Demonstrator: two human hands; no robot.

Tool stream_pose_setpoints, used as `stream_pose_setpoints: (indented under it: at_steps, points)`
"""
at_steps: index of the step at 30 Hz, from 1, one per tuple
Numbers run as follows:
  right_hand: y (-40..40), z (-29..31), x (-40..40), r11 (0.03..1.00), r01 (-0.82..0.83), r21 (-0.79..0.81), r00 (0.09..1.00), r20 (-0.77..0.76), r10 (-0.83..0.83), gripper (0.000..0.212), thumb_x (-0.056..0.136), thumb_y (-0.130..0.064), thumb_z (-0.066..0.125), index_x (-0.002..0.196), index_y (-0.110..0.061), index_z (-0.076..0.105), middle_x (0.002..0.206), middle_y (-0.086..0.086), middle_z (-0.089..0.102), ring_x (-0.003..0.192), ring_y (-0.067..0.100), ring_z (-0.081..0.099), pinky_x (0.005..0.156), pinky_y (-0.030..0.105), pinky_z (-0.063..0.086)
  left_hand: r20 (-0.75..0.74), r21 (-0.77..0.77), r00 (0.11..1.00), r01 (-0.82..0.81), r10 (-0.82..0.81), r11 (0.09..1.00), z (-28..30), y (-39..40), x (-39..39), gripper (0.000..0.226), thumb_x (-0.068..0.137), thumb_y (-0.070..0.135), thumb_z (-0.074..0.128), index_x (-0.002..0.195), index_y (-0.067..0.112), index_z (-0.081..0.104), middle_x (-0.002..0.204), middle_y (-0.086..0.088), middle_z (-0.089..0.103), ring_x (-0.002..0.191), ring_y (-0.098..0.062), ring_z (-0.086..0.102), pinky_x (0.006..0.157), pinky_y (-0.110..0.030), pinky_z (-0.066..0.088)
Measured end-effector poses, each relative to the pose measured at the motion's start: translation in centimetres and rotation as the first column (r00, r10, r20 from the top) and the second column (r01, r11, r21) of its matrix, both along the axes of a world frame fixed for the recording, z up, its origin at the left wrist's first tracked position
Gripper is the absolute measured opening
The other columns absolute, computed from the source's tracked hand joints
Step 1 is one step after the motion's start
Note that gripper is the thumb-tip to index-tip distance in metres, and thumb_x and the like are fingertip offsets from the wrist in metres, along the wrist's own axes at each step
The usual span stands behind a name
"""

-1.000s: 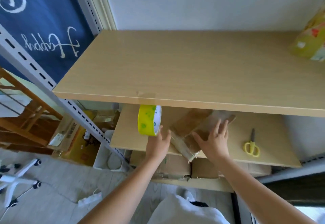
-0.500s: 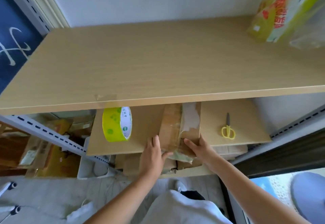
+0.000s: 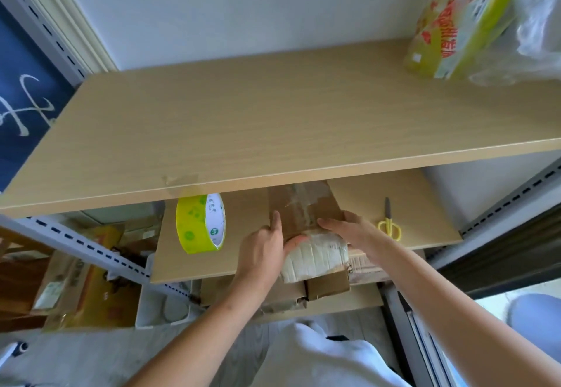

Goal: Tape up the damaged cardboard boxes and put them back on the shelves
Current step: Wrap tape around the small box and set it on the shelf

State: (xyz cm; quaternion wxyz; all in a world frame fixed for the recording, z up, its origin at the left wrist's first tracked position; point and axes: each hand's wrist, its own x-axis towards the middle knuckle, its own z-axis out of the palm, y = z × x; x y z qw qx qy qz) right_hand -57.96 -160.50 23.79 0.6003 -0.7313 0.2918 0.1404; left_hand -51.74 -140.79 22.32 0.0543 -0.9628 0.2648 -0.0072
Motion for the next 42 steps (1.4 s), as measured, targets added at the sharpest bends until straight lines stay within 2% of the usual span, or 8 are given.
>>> stream_pose_setpoints:
  at_steps: [4,7,13,18,26,30,34,42]
  points:
    - [-1.0,2.2,-2.1,0.999,-0.032,0.006,0.998,0.057,0.031,0.042,0.071,-0.068,0.070,0.100,-0.039,0.062,0.096,-0.018,0.069,0.094,0.001,0.062,0.076,0.020,0.045,-0.307,-0.413,0.951,-0.100,-0.035,0.905,0.2,0.9,-0.1,0.101,0.078,0.088,0.025,0.156,0.024,0.026,0.064,0.002,0.060,0.060,-0.014,0.059,0.053,-0.030,0.044]
    - [-1.2,1.8,-4.1,0.988,0.012,0.155,0.998,0.054,-0.021,0.068,0.051,-0.081,0.075,0.103,-0.038,0.065,0.101,-0.010,0.073,0.098,0.007,0.066,0.077,0.026,0.049,-0.605,-0.645,0.793,-0.538,0.067,0.543,-0.9,2.0,-1.1,0.083,0.083,0.086,0.027,0.145,0.035,0.048,0.081,0.014,0.071,0.079,-0.007,0.069,0.076,-0.035,0.058]
    - [3.2,-2.2,-4.2,0.976,0.110,0.190,0.987,-0.139,-0.084,0.061,0.074,-0.051,0.076,0.118,-0.011,0.063,0.104,0.009,0.073,0.095,0.026,0.070,0.087,0.038,0.057,-0.975,-0.194,0.165,-0.958,-0.148,0.212,-2.7,0.5,-2.0,0.091,0.072,0.066,0.075,0.149,0.033,0.038,0.134,0.010,0.047,0.129,-0.021,0.043,0.104,-0.040,0.034]
    - [2.6,-2.7,-2.8,0.997,0.074,0.028,0.984,-0.165,-0.068,0.044,0.079,-0.043,0.080,0.107,-0.012,0.069,0.096,0.007,0.076,0.090,0.024,0.073,0.089,0.041,0.058,-0.992,-0.093,0.069,-0.966,-0.107,0.241,-3.3,0.9,-1.8,0.097,0.071,0.069,0.074,0.150,0.027,0.037,0.158,0.001,0.035,0.143,-0.025,0.034,0.113,-0.045,0.028]
    - [3.5,-6.7,-4.7,0.999,0.040,0.017,0.977,-0.208,-0.035,0.035,0.082,-0.018,0.078,0.113,-0.008,0.065,0.098,0.005,0.073,0.090,0.019,0.070,0.085,0.034,0.059,-0.966,-0.186,0.252,-0.828,0.056,0.529,-4.6,3.4,-2.1,0.035,0.088,0.047,0.071,0.110,0.025,0.055,0.123,0.008,0.061,0.099,-0.008,0.056,0.083,-0.029,0.042]
    - [3.1,-6.7,-3.9,0.988,-0.139,0.062,0.951,-0.268,0.151,0.070,0.075,-0.058,0.074,0.128,-0.017,0.053,0.101,-0.004,0.073,0.092,0.013,0.069,0.079,0.033,0.059,-0.967,-0.176,0.255,-0.715,0.018,0.677,-4.7,4.5,-1.8,0.040,0.080,0.021,0.081,0.108,0.028,0.054,0.119,0.005,0.068,0.095,0.001,0.059,0.074,-0.020,0.046]
    - [3.2,-6.8,-1.8,0.995,-0.077,-0.071,0.994,-0.078,0.071,0.079,0.078,-0.040,0.080,0.141,-0.018,0.038,0.110,0.002,0.066,0.084,0.013,0.068,0.064,0.023,0.058,-0.972,-0.217,0.230,-0.775,-0.056,0.594,-3.0,3.1,-0.7,0.056,0.074,0.053,0.081,0.117,0.036,0.049,0.114,0.019,0.061,0.097,0.001,0.056,0.080,-0.028,0.046]
    - [3.4,-6.6,-6.1,0.944,-0.007,-0.329,0.975,0.206,0.079,0.051,0.078,-0.017,0.078,0.120,-0.031,0.052,0.088,-0.030,0.067,0.077,-0.005,0.065,0.060,0.010,0.050,-0.731,-0.534,0.677,-0.648,0.087,0.543,-1.4,2.8,-3.5,0.036,0.069,0.059,0.082,0.086,0.030,0.066,0.080,0.020,0.071,0.083,0.000,0.068,0.064,-0.014,0.049]
